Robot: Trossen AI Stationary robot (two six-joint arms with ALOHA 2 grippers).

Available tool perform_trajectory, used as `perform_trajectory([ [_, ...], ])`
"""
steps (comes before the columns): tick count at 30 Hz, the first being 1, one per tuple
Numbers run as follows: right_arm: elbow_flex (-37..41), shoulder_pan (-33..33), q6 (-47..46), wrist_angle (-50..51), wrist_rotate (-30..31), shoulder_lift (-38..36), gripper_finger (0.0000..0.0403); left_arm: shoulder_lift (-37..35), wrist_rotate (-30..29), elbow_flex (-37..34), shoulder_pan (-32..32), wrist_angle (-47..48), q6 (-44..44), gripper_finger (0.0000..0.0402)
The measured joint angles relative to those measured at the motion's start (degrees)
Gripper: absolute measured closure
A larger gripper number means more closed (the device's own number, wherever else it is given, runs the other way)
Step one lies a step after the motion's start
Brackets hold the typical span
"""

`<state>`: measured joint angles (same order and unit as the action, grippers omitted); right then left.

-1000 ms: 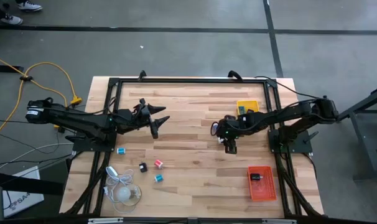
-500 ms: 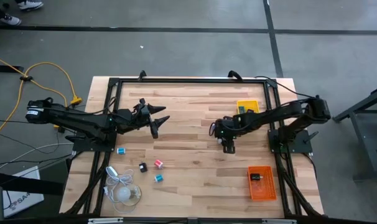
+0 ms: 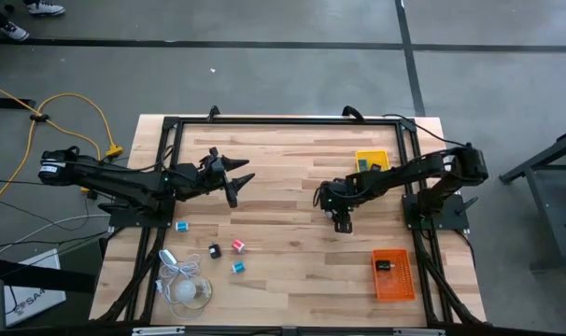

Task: Pick & Place Office items
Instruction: Put the white charger adapter into the orange bin

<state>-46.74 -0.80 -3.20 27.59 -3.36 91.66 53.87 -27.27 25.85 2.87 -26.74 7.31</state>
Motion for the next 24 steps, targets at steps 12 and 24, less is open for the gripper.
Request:
perform_trajectory([
  [12, 0.0, 0.0, 0.0, 0.0, -0.3, 0.4, 0.0216, 0.0, 0.0, 0.0, 0.0, -0.1, 0.0, 0.0183],
  [24, 0.0, 0.0, 0.0, 0.0, -0.3, 0.4, 0.026, 0.0, 0.0, 0.0, 0.0, -0.1, 0.0, 0.0183],
])
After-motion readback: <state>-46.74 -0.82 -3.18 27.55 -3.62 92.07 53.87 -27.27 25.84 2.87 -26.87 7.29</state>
